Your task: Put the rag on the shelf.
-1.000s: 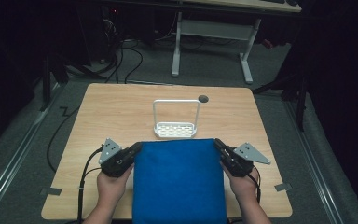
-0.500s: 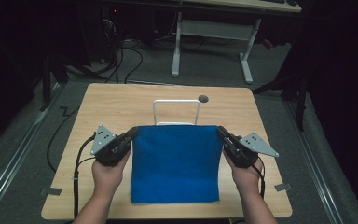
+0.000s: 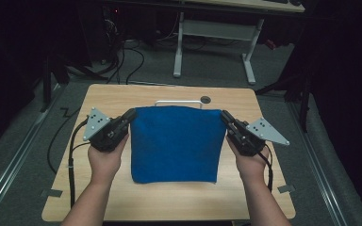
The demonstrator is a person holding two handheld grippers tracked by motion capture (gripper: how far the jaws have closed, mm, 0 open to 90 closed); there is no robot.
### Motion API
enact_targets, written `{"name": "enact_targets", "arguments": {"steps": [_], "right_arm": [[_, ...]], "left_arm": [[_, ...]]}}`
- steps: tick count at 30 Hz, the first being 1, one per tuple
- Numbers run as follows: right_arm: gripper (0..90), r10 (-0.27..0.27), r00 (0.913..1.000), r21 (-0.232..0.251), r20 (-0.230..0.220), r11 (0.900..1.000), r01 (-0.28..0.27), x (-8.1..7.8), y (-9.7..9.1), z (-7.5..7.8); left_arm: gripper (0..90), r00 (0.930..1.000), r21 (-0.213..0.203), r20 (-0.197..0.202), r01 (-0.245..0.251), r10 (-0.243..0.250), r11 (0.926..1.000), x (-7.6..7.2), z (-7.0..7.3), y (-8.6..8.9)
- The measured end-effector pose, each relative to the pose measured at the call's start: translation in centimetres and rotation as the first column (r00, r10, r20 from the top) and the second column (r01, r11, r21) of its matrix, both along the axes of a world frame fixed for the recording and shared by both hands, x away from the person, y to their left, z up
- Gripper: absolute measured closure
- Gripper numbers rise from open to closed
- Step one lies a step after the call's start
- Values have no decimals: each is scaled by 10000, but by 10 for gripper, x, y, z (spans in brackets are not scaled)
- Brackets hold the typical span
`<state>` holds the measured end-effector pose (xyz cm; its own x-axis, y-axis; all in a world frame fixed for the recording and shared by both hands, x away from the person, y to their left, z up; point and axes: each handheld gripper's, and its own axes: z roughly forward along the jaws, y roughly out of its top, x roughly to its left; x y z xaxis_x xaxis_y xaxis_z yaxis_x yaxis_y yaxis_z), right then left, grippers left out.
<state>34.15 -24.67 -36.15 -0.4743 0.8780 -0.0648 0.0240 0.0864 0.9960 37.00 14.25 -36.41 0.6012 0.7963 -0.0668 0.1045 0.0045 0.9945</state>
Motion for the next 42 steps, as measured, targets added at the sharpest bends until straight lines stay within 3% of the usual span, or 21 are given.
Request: {"name": "enact_targets", "arguments": {"steps": [8, 14, 18, 20, 22, 25, 27, 32, 42], "right_arm": [[877, 5, 9992, -1, 410, 10000, -5, 6, 1, 22], [877, -10, 9989, 48, 472, 10000, 7, 11, 2, 30], [877, -29, 9991, 34, 415, 10000, 27, 17, 2, 31], [877, -8, 9995, 83, 301, 10000, 6, 24, 1, 31], [878, 130, 9999, 446, 44, 9989, -131, 32, 0, 31], [879, -41, 10000, 281, -38, 9996, 42, 43, 1, 31], [880, -92, 9998, 312, -192, 9995, 98, 52, 1, 30], [880, -132, 9996, 416, -239, 9990, 142, 68, 1, 30], [880, -397, 9986, 80, -345, 9992, 400, 106, 8, 34]], "left_arm": [[876, 9992, 80, 384, -131, 127, 9999, 7, 19, 3], [876, 9986, 26, 495, -204, 203, 9998, 10, 25, 4], [876, 9981, 251, 575, -234, 219, 9994, 19, 25, 3], [876, 9994, 245, 323, -164, 156, 9996, 27, 25, 2], [875, 9999, 218, 94, -126, 124, 9997, 35, 24, 0], [875, 9997, 372, 74, -252, 249, 9990, 43, 24, -2], [876, 9990, 566, -119, -416, 424, 9975, 58, 23, -5], [875, 9971, 749, -245, -702, 722, 9947, 76, 22, -7], [875, 9916, 1258, -218, -1238, 1275, 9843, 113, 24, -12]]}}
